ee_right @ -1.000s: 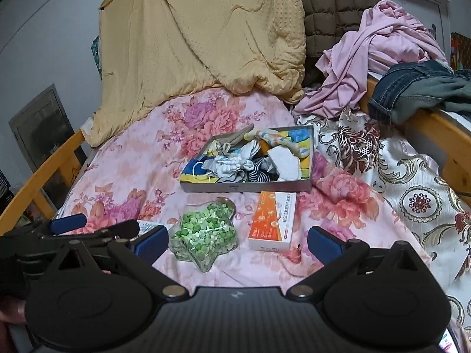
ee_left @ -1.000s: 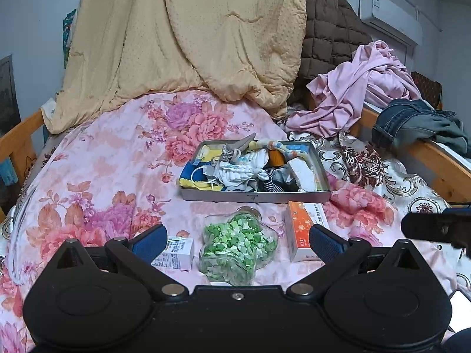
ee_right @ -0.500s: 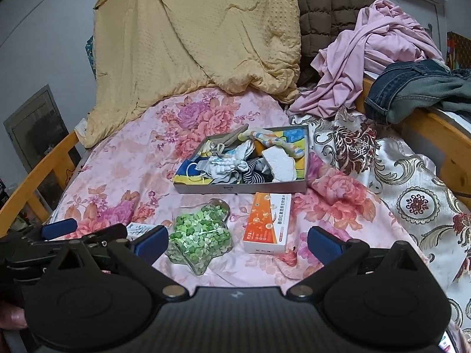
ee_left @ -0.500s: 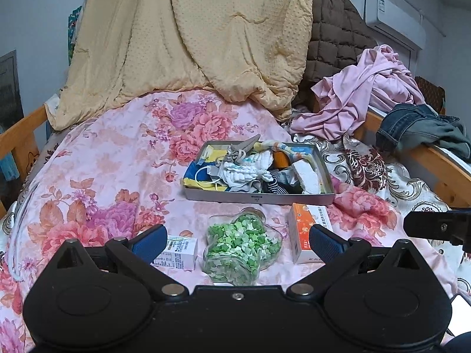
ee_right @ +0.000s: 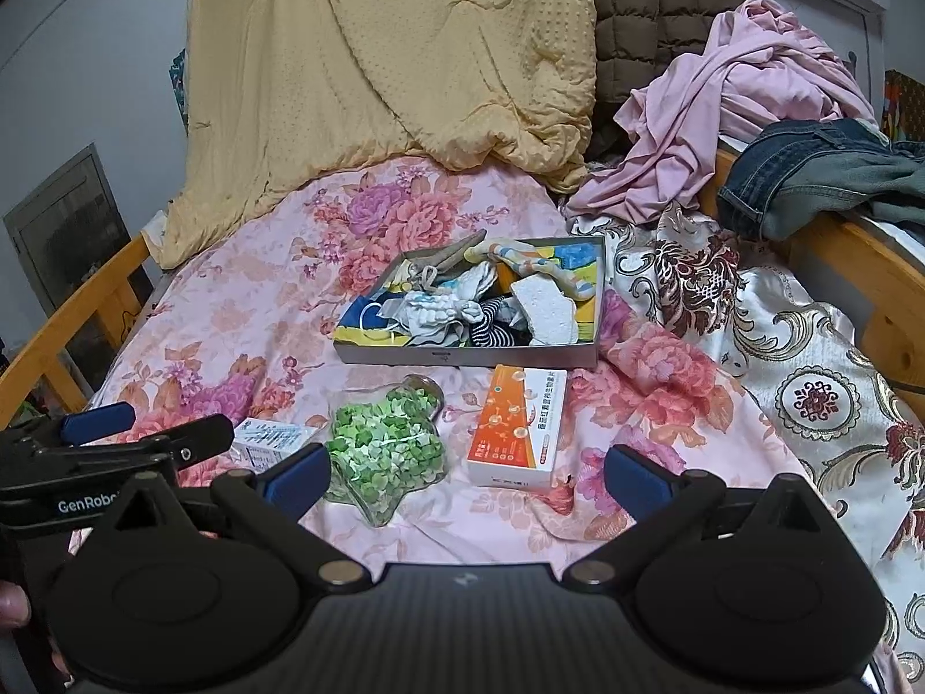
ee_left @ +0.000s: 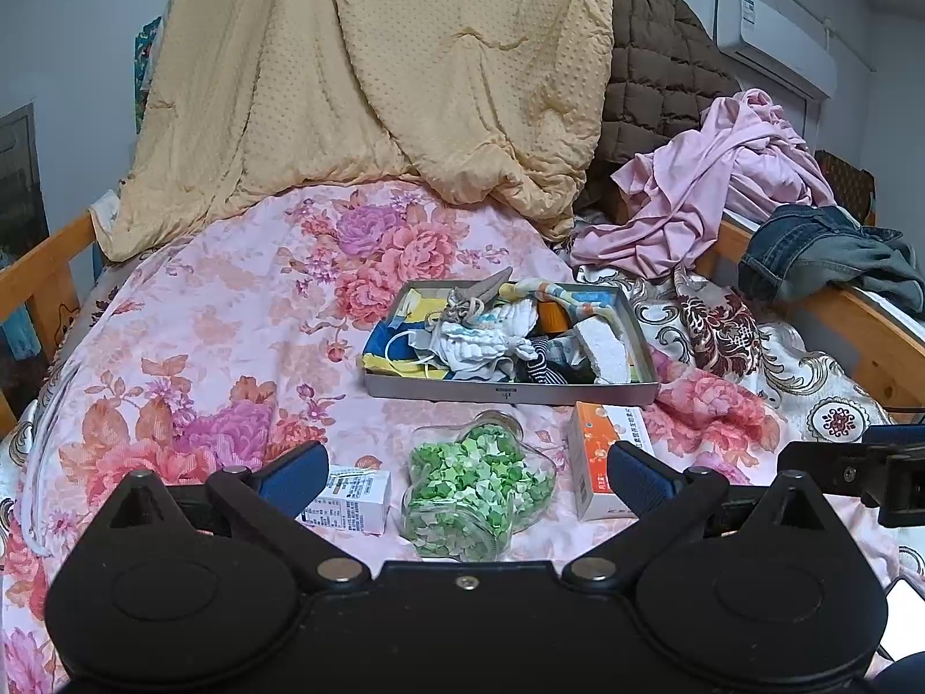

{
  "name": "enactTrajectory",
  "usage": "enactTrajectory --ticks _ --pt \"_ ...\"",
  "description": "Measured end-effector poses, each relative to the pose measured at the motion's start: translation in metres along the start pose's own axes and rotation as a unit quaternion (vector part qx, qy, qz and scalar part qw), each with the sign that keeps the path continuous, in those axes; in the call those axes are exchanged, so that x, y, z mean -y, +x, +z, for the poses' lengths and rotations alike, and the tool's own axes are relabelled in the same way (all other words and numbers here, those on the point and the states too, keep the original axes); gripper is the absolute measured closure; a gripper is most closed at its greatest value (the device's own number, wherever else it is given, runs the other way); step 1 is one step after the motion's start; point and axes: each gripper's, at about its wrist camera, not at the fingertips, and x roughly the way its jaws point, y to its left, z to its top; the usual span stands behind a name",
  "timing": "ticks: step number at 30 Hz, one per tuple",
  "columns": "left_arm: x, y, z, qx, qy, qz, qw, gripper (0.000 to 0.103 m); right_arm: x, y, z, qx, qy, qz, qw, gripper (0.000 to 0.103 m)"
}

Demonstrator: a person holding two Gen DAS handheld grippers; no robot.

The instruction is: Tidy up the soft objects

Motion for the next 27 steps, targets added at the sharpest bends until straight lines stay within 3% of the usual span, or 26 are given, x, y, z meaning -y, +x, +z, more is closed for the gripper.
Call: enactTrajectory --ticks 27 --pt "-0.0015 -0.0009 0.0017 0.003 -0.001 0.002 1.0000 0.001 0.0002 0.0005 0.0016 0.001 0.001 0.003 1.000 0.000"
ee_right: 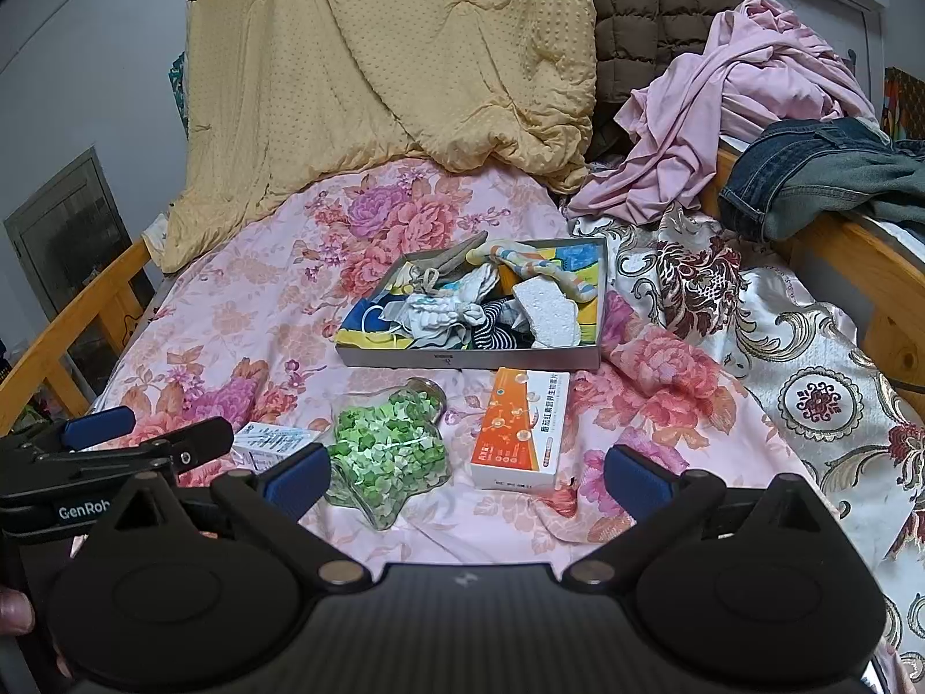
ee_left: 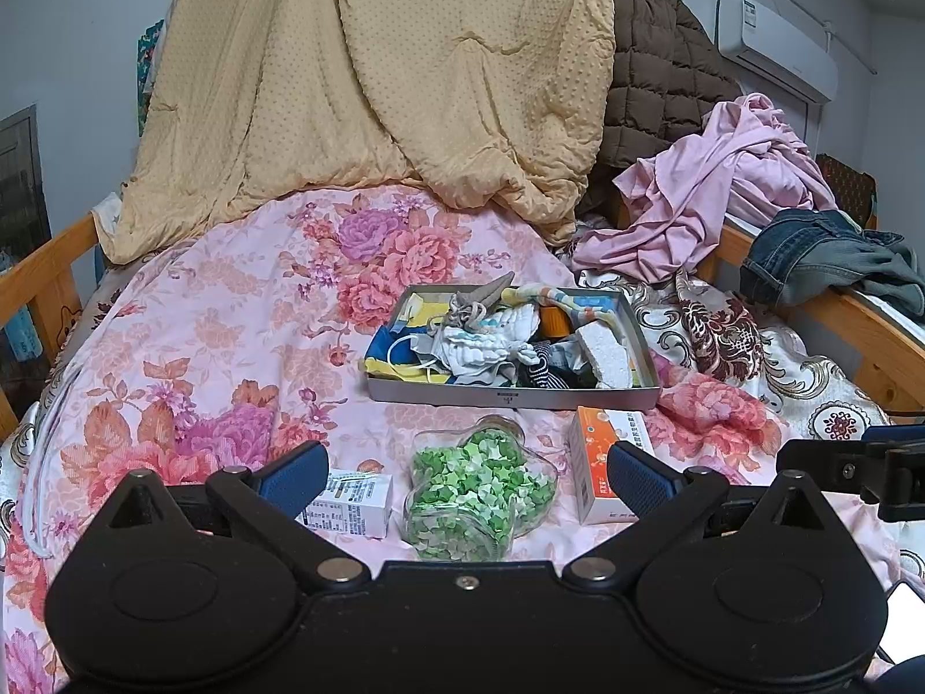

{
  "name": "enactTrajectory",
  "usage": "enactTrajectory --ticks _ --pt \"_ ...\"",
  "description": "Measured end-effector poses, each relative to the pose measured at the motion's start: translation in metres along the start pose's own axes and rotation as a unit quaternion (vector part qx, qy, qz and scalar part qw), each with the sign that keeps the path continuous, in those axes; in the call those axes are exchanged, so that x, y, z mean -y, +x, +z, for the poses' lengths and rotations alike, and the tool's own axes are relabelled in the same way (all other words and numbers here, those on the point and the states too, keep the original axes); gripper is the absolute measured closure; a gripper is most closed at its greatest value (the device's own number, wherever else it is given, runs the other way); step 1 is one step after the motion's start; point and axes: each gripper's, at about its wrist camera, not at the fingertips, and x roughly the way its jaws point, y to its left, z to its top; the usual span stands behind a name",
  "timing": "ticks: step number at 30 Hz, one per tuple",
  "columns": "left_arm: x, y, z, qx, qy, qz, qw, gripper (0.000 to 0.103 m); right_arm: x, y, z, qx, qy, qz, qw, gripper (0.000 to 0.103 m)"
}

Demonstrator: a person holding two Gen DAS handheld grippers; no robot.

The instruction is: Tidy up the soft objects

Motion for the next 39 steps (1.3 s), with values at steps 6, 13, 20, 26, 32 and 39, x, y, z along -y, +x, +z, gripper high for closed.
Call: enactTrajectory --ticks 6,13,20,26,32,39 --pt "-0.0003 -0.0001 -0.0001 0.000 0.000 0.000 1.0000 0.001 0.0003 0.0000 -0.0001 0.000 0.000 0.000 1.000 0.000" --pt "0.0006 -0.0008 0.0004 0.001 0.000 0.000 1.0000 0.001 0.0012 0.0002 -0.0002 0.000 0.000 0.000 1.000 0.000" --pt "0.0006 -0.0008 -0.0003 0.001 -0.001 0.000 1.0000 0.001 0.0009 0.0007 -0.0004 -0.001 0.001 0.000 1.000 0.000" --pt "-0.0006 -0.0001 -0.0008 0.000 -0.001 -0.001 1.0000 0.001 0.0004 0.0011 -0.0011 -0.001 0.002 -0.001 1.000 0.000" --pt "0.0016 -0.0011 0.0020 -0.002 -0.001 0.001 1.0000 0.001 0.0003 0.0019 -0.0035 -0.002 0.005 -0.002 1.000 0.000" --pt "0.0077 -0.0097 0.0034 0.032 -0.006 0.005 0.9995 0.001 0.0029 0.0021 -0.0050 -0.003 0.010 -0.003 1.000 0.000"
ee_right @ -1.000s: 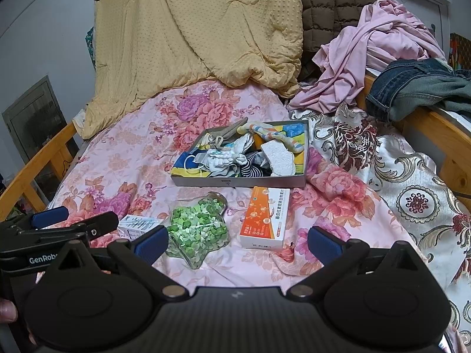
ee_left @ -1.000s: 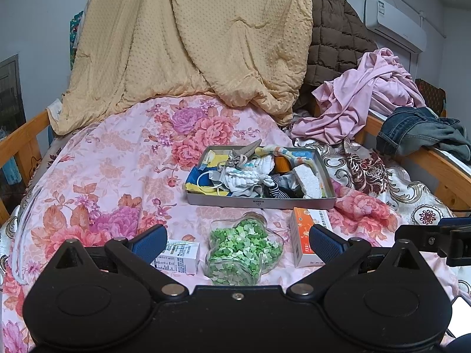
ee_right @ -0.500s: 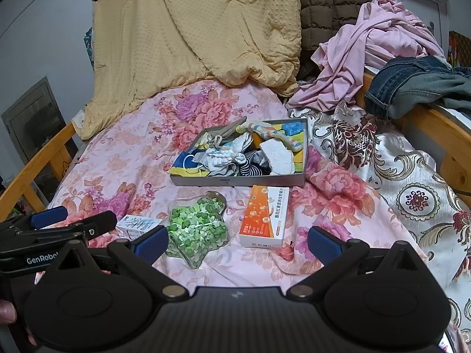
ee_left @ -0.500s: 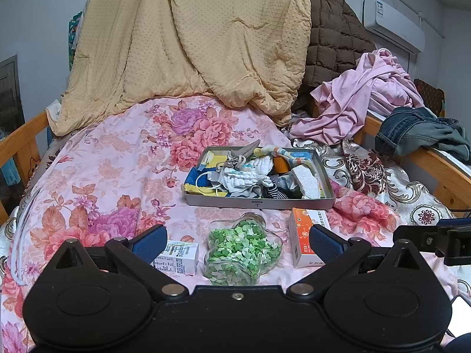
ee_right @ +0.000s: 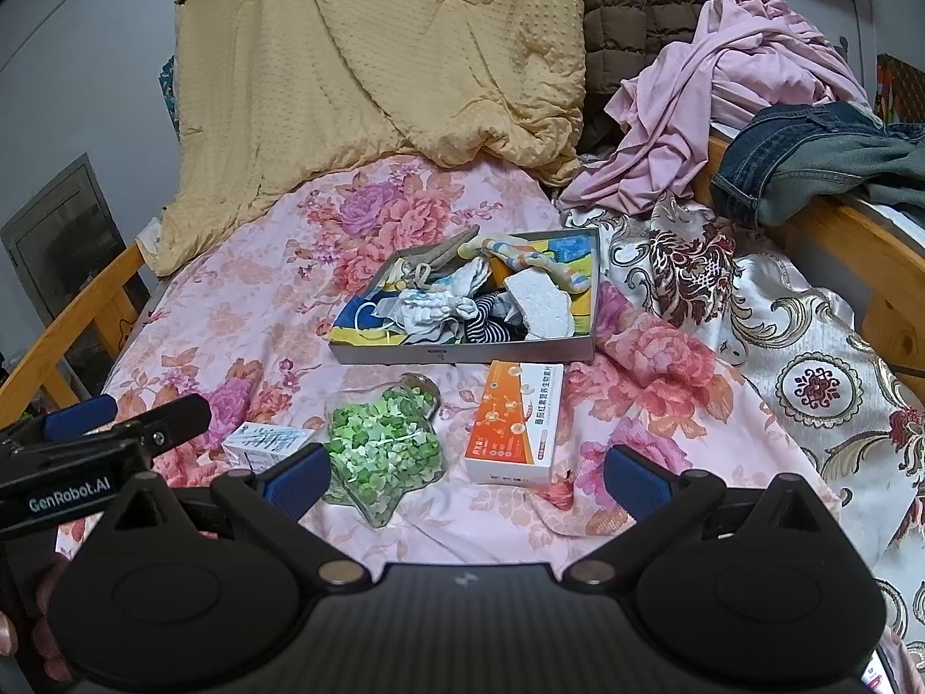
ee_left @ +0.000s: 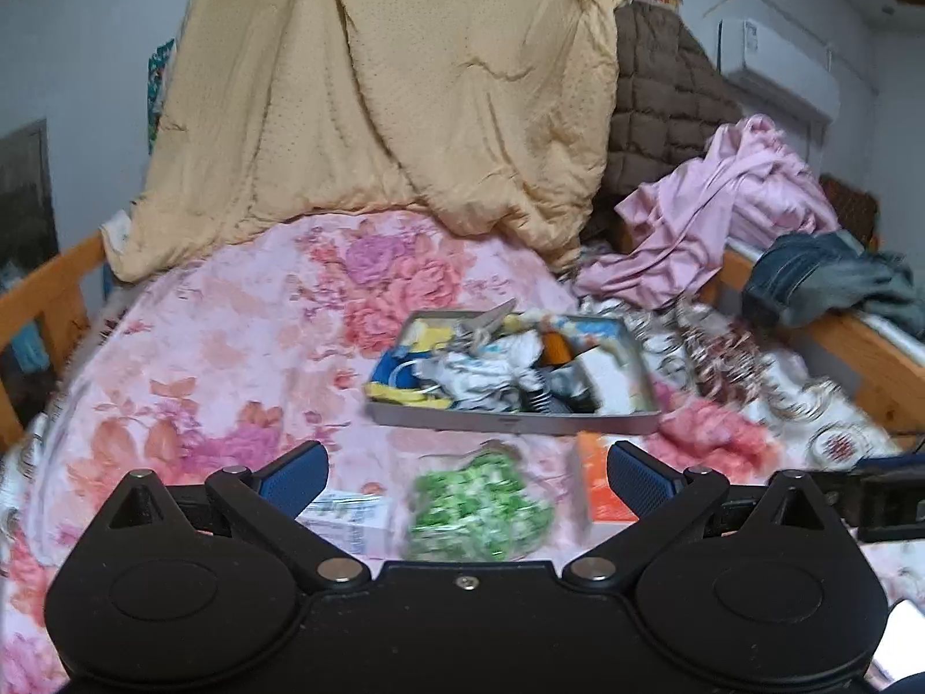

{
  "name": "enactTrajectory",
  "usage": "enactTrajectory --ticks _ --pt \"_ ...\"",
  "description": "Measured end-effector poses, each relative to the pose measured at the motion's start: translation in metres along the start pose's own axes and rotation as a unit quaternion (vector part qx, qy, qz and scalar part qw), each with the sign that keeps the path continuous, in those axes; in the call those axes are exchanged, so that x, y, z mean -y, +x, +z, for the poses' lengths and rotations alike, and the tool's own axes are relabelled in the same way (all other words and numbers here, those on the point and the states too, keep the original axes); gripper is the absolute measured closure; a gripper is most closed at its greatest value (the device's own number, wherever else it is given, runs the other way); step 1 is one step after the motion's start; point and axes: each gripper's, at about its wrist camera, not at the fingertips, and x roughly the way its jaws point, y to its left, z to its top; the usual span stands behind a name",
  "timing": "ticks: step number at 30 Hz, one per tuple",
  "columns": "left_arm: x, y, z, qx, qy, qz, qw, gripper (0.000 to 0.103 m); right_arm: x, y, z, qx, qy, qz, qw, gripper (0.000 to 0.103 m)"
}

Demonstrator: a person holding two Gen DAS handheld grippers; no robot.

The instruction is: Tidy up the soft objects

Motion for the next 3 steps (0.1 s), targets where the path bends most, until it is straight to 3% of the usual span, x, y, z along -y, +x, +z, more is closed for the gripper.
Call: enactTrajectory --ticks 3 --pt "0.0045 0.0001 -0.0015 0.007 0.012 0.004 0.9999 0.001 0.0019 0.0004 -0.0001 0.000 0.002 -0.001 1.000 0.000"
